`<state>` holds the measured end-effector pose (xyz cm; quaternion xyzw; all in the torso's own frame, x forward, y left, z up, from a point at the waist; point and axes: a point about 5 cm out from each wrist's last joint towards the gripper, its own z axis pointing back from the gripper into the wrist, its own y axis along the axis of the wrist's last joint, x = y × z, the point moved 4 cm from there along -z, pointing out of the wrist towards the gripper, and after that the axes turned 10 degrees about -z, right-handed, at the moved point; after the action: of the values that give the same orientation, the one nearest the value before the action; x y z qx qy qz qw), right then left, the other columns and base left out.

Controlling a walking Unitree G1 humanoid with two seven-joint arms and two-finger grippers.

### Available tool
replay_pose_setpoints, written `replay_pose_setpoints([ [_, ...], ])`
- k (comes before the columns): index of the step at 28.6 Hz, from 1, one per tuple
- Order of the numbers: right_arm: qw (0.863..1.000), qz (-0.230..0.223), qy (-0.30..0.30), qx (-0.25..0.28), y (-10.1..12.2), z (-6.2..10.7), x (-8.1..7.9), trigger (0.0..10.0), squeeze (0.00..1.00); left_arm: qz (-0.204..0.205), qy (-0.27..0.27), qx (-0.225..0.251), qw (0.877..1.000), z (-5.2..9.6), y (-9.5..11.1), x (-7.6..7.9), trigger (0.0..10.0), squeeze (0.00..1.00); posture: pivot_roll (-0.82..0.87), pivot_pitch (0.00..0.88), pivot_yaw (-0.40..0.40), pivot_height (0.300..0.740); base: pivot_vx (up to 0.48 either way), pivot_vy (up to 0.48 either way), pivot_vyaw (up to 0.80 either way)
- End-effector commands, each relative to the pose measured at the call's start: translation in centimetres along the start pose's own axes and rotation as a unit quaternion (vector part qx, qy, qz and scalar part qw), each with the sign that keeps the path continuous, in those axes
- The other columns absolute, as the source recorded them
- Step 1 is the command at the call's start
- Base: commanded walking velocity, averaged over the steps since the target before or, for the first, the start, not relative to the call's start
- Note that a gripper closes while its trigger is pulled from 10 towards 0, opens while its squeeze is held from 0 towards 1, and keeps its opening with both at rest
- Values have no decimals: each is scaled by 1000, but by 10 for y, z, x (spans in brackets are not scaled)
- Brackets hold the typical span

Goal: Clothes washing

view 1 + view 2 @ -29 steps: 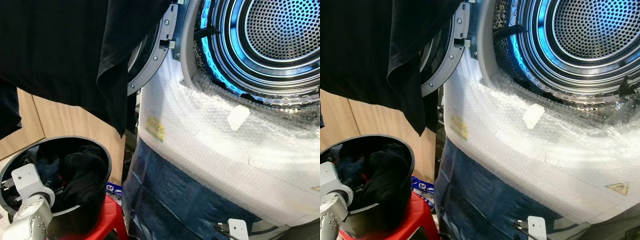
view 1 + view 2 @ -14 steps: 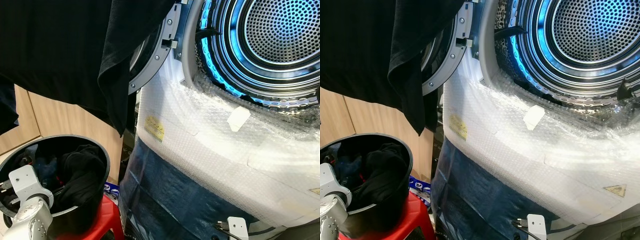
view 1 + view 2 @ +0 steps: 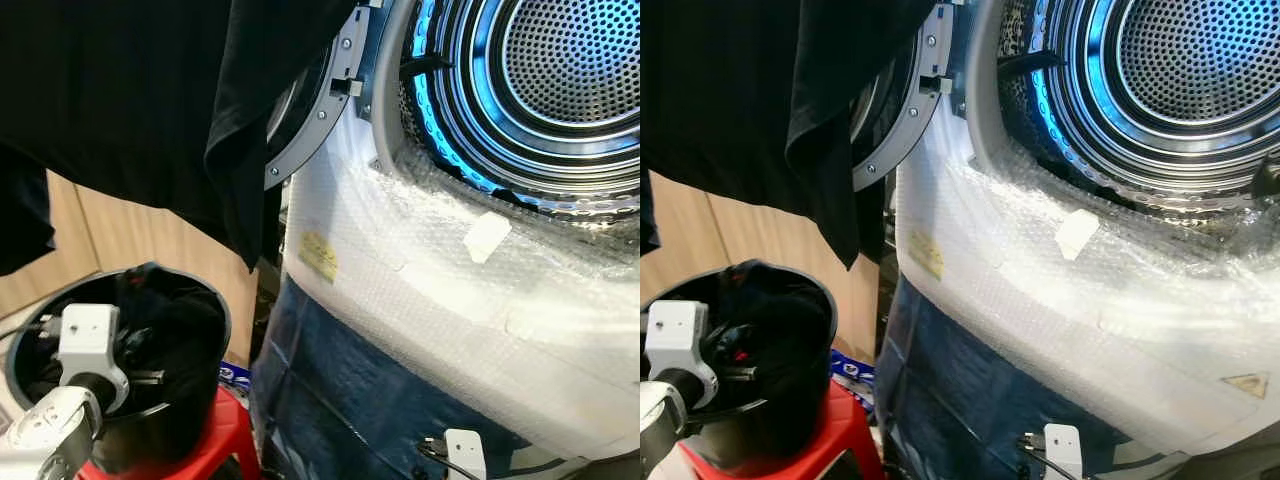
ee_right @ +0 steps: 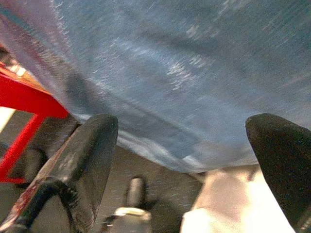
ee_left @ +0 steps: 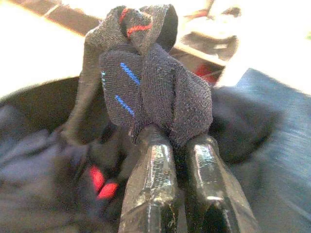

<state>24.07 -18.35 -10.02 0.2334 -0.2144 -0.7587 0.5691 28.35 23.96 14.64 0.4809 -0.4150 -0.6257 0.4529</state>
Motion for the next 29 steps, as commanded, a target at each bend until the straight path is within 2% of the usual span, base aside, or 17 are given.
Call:
replay_pose_setpoints([
  [1,1000,-7,-10,-1,-6,1,7,10000,0,-29,-104,52,993,4,29,32,0,0,139,0,-103,740,0,0,0],
  [5,1000,-16,-18,-8,-13,2,11,10000,0,-37,-217,90,971,4,53,68,0,0,125,0,-80,740,0,0,0],
  [6,1000,-16,-18,-8,-13,2,11,10000,0,-37,-217,90,971,4,53,68,0,0,125,0,-80,740,0,0,0],
  [8,1000,-11,-18,-10,-16,3,11,10000,0,-47,-325,103,939,11,66,104,0,0,113,0,-65,740,0,0,0],
  [11,1000,-8,-17,-12,-20,3,11,10000,0,-52,-399,98,910,15,64,130,0,0,102,0,-54,740,0,0,0],
  [12,1000,-8,-17,-12,-20,3,11,10000,0,-52,-399,98,910,15,64,130,0,0,102,0,-54,740,0,0,0],
  [13,1000,-10,-17,-12,-21,3,10,10000,0,-53,-429,91,897,16,59,142,0,0,93,0,-42,740,0,0,0],
  [16,1000,-9,-13,-10,-21,3,8,10000,0,-48,-466,76,880,17,51,157,0,0,84,0,-33,740,0,0,0],
  [17,1000,7,-3,-5,-20,3,4,10000,0,-24,-485,53,873,20,38,165,0,0,82,0,-26,740,0,0,0],
  [18,1000,26,6,-3,-20,3,2,10000,0,-36,-494,24,868,23,22,167,0,0,70,0,-20,740,0,0,0],
  [21,999,45,16,1,-19,3,-1,10000,0,-44,-502,-3,863,28,7,169,0,0,68,0,-19,740,0,0,0],
  [23,996,67,56,16,-13,4,-6,10000,0,-56,-490,-56,868,32,-23,163,0,0,76,0,-27,740,0,0,0],
  [25,992,68,104,26,-6,6,-11,10000,0,-51,-478,-72,874,34,-34,158,0,0,78,0,-31,740,0,0,0],
  [26,989,73,128,30,-2,7,-14,10000,137,-48,-477,-72,875,35,-34,157,0,0,75,0,-32,740,0,0,0],
  [27,989,73,128,30,-2,7,-14,10000,137,-48,-477,-72,875,35,-34,157,0,0,75,0,-32,740,0,0,0],
  [28,985,82,151,32,0,8,-17,10000,384,-46,-476,-72,875,35,-34,156,0,0,75,0,-32,740,0,0,0],
  [29,976,93,195,34,5,11,-22,10000,1000,-43,-478,-71,875,35,-34,156,0,0,74,0,-34,740,0,0,0],
])
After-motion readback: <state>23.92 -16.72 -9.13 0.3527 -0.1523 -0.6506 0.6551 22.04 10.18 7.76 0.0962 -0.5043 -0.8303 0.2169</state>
